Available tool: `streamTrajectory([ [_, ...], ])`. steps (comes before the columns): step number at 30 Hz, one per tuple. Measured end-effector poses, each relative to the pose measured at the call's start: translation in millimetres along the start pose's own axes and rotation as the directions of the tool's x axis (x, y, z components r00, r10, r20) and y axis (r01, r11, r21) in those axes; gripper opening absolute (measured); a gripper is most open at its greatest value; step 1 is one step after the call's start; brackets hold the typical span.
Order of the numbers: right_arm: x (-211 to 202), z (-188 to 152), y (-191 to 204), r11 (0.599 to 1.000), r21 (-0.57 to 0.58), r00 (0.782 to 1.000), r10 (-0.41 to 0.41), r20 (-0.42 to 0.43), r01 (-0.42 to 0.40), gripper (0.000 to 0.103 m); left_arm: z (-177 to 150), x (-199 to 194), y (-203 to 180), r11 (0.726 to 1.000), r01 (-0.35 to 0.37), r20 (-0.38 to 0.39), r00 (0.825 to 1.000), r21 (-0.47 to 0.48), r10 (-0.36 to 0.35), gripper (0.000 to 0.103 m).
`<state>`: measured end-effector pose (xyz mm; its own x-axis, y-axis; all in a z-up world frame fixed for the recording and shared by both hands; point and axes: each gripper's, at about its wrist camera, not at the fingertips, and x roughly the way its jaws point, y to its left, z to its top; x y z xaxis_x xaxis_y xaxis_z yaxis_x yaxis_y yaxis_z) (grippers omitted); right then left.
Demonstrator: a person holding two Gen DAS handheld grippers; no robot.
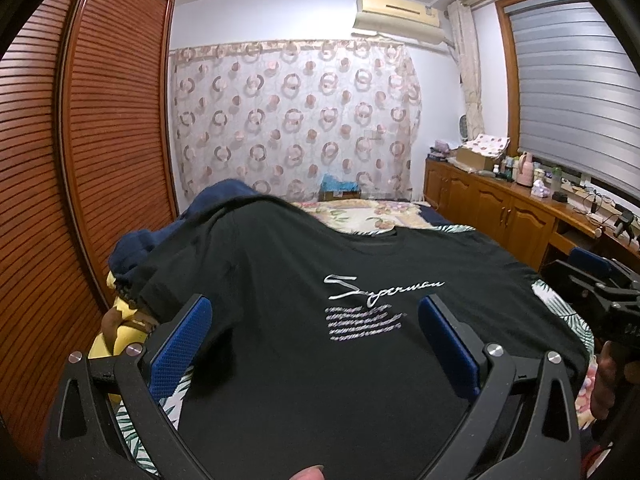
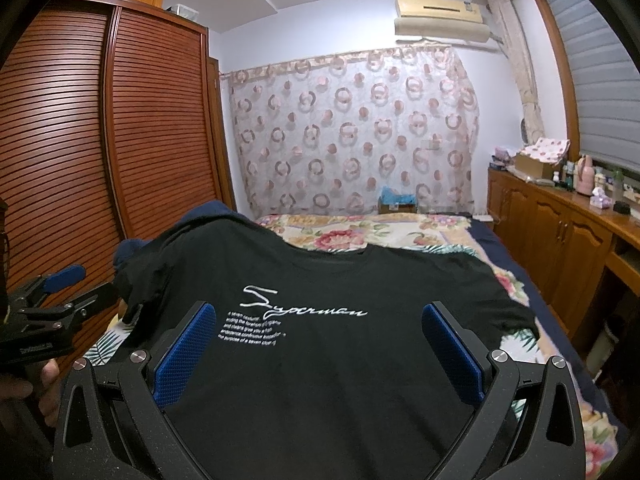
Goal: Fold small clothes
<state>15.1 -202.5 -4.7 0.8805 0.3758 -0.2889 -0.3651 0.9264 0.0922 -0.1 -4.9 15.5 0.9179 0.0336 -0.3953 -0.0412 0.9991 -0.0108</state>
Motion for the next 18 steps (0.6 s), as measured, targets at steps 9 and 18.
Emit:
streamTrajectory([
  [9,17.4,9.5,-6.3,0.999,-0.008,0.998,0.035,-0.046,-0.035,0.103,-20.3,16.7,33.9,0.999,-0.026,-0.050,0.998,-0.044,0.023,0.103],
  [18,40.3,17.7,-4.6,0.996,-0.043,0.993,0.074,-0.092,-0.078,0.103,-32.7,24.9,62.3,0.996,-0.062,-0.080,0.995,-0.070,0.056,0.103],
])
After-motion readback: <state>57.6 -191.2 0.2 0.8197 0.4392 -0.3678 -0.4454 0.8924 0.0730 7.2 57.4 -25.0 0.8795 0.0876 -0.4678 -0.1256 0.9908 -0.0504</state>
